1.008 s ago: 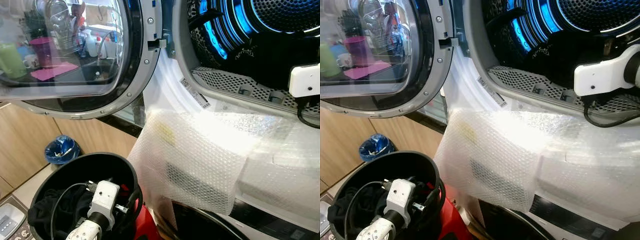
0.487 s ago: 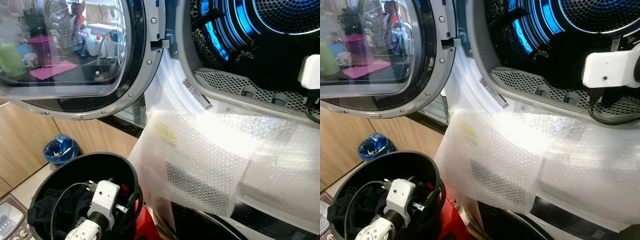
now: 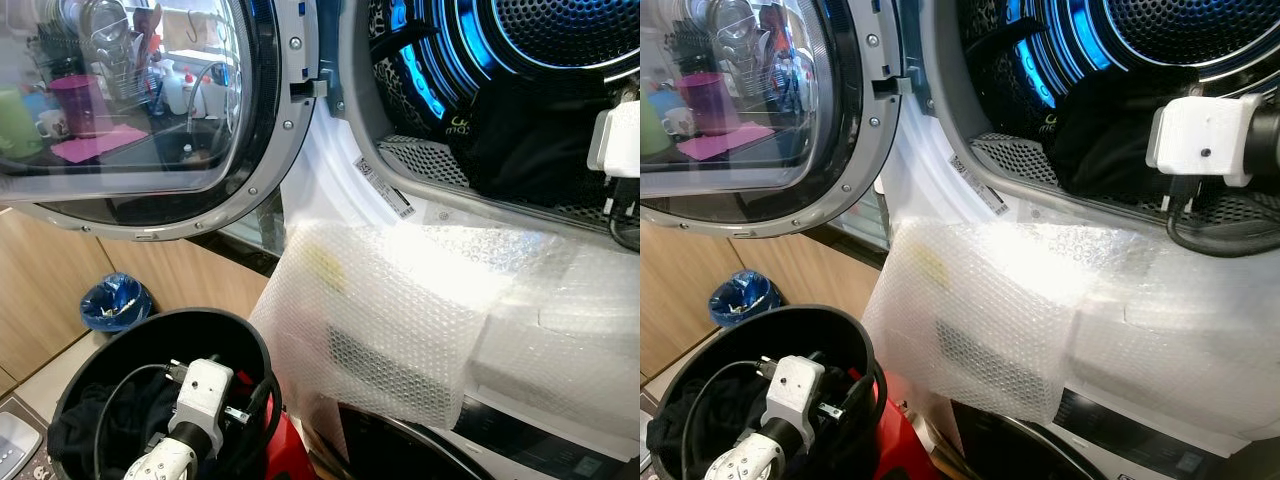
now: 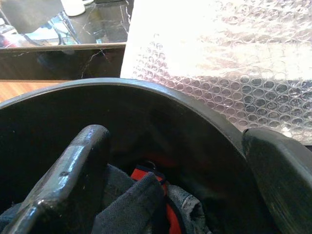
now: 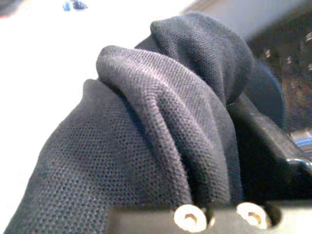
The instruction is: Clothes washing
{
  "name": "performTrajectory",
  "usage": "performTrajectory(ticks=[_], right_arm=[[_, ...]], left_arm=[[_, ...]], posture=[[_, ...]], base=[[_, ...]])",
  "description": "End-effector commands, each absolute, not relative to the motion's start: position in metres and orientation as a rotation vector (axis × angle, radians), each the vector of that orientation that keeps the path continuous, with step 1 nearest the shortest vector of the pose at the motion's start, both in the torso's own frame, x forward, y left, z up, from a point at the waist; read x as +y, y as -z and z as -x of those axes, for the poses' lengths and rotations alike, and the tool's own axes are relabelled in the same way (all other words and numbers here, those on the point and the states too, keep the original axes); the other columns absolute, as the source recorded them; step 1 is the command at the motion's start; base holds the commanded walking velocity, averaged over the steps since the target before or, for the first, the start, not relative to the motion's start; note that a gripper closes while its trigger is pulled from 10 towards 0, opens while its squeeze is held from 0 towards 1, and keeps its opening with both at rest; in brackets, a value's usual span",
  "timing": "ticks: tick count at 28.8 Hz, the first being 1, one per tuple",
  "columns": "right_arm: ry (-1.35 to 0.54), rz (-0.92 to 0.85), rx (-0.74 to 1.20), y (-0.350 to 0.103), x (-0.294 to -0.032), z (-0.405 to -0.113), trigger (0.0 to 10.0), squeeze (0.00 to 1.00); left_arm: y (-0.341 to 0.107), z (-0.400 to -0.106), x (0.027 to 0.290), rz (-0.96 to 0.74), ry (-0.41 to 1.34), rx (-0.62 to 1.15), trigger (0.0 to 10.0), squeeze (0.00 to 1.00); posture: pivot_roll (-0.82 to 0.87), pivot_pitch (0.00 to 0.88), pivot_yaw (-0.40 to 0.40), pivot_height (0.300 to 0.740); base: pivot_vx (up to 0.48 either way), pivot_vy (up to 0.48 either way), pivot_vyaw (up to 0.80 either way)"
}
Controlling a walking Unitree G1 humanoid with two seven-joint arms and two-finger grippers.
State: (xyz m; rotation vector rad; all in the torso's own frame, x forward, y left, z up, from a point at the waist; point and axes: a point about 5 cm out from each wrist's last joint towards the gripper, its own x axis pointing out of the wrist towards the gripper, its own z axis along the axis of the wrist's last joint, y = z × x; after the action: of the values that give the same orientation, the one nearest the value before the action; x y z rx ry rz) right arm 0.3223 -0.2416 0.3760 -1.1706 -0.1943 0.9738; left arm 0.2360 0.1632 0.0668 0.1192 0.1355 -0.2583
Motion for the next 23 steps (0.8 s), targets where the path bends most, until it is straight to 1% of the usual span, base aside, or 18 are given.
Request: performTrajectory(ticks=[1, 2, 4, 5, 6, 7, 8, 9, 11, 12, 14, 17, 18, 20, 21, 22, 23], right_arm=[[-1.036, 1.057, -0.167, -0.361, -0.239, -0.330, 10.0, 0.00], [-1.025, 1.039, -0.187, -0.363, -0.238, -0.332, 10.0, 0.00], [-0.904, 0.929, -0.304, -0.380, -0.234, -0.342, 10.0, 0.00], [-0.630, 0.785, -0.412, -0.404, -0.237, -0.357, 10.0, 0.00], [-0.381, 0.576, -0.441, -0.423, -0.251, -0.366, 10.0, 0.00], [-0.153, 0.354, -0.430, -0.433, -0.269, -0.371, 10.0, 0.00], [-0.026, 0.212, -0.399, -0.435, -0.280, -0.373, 10.0, 0.00], [0.059, 0.164, -0.373, -0.435, -0.289, -0.372, 10.0, 0.00], [0.126, 0.140, -0.366, -0.433, -0.301, -0.369, 10.0, 0.00], [0.190, 0.084, -0.343, -0.427, -0.311, -0.367, 10.0, 0.00], [0.215, 0.056, -0.322, -0.419, -0.315, -0.368, 10.0, 0.00], [0.061, 0.149, -0.233, -0.405, -0.290, -0.382, 10.0, 0.00], [-0.036, 0.194, -0.211, -0.400, -0.277, -0.386, 10.0, 0.00], [-0.121, 0.300, -0.220, -0.397, -0.263, -0.388, 10.0, 0.00], [-0.230, 0.427, -0.233, -0.394, -0.250, -0.387, 10.0, 0.00], [-0.285, 0.463, -0.258, -0.394, -0.244, -0.385, 10.0, 0.00], [-0.286, 0.459, -0.271, -0.396, -0.243, -0.385, 10.0, 0.00]], left_arm=[[-0.066, -0.236, 0.167, -0.127, 0.247, 0.143, 10.0, 0.00], [-0.066, -0.236, 0.167, -0.126, 0.247, 0.143, 10.0, 0.00], [-0.066, -0.236, 0.168, -0.125, 0.245, 0.144, 10.0, 0.00], [-0.066, -0.235, 0.168, -0.126, 0.244, 0.145, 10.0, 0.00], [-0.066, -0.235, 0.168, -0.126, 0.243, 0.145, 10.0, 0.00], [-0.066, -0.235, 0.169, -0.122, 0.238, 0.145, 10.0, 0.00], [-0.066, -0.235, 0.169, -0.118, 0.235, 0.146, 10.0, 0.00], [-0.066, -0.235, 0.169, -0.117, 0.233, 0.145, 10.0, 0.00], [-0.066, -0.236, 0.169, -0.119, 0.236, 0.144, 10.0, 0.00], [-0.066, -0.236, 0.168, -0.119, 0.237, 0.142, 10.0, 0.00], [-0.066, -0.236, 0.168, -0.118, 0.237, 0.141, 10.0, 0.00], [-0.066, -0.236, 0.167, -0.118, 0.241, 0.142, 10.0, 0.00], [-0.067, -0.236, 0.167, -0.119, 0.244, 0.143, 10.0, 0.00], [-0.067, -0.236, 0.166, -0.120, 0.248, 0.142, 10.0, 0.00], [-0.067, -0.236, 0.166, -0.120, 0.249, 0.141, 10.0, 0.00], [-0.067, -0.237, 0.166, -0.121, 0.250, 0.140, 10.0, 0.00], [-0.067, -0.237, 0.166, -0.121, 0.251, 0.139, 10.0, 0.00]], posture=[[-0.03, 0.071, 0.078, 0.740], [-0.03, 0.072, 0.078, 0.740], [-0.03, 0.072, 0.078, 0.740], [-0.03, 0.073, 0.078, 0.740], [-0.03, 0.073, 0.078, 0.740], [-0.03, 0.075, 0.082, 0.740], [-0.03, 0.075, 0.082, 0.740], [-0.03, 0.075, 0.084, 0.740], [-0.03, 0.075, 0.084, 0.740], [-0.02, 0.077, 0.081, 0.740], [-0.02, 0.077, 0.081, 0.740], [-0.03, 0.080, 0.083, 0.740], [-0.03, 0.081, 0.085, 0.740], [-0.03, 0.081, 0.085, 0.740], [-0.03, 0.081, 0.085, 0.740], [-0.03, 0.081, 0.085, 0.740], [-0.03, 0.081, 0.085, 0.740]], base=[[0.000, 0.000, 0.00], [0.000, 0.000, 0.00], [0.000, 0.000, 0.00], [0.000, 0.000, 0.00], [0.000, 0.000, 0.00], [0.000, 0.000, 0.00], [0.000, 0.000, 0.00], [0.000, 0.000, 0.00], [0.000, 0.000, 0.00], [0.000, 0.000, 0.00], [0.000, 0.000, 0.00], [0.000, 0.000, 0.00], [0.000, 0.000, 0.00], [0.000, 0.000, 0.00], [0.000, 0.000, 0.00], [0.000, 0.000, 0.00], [0.000, 0.000, 0.00]])
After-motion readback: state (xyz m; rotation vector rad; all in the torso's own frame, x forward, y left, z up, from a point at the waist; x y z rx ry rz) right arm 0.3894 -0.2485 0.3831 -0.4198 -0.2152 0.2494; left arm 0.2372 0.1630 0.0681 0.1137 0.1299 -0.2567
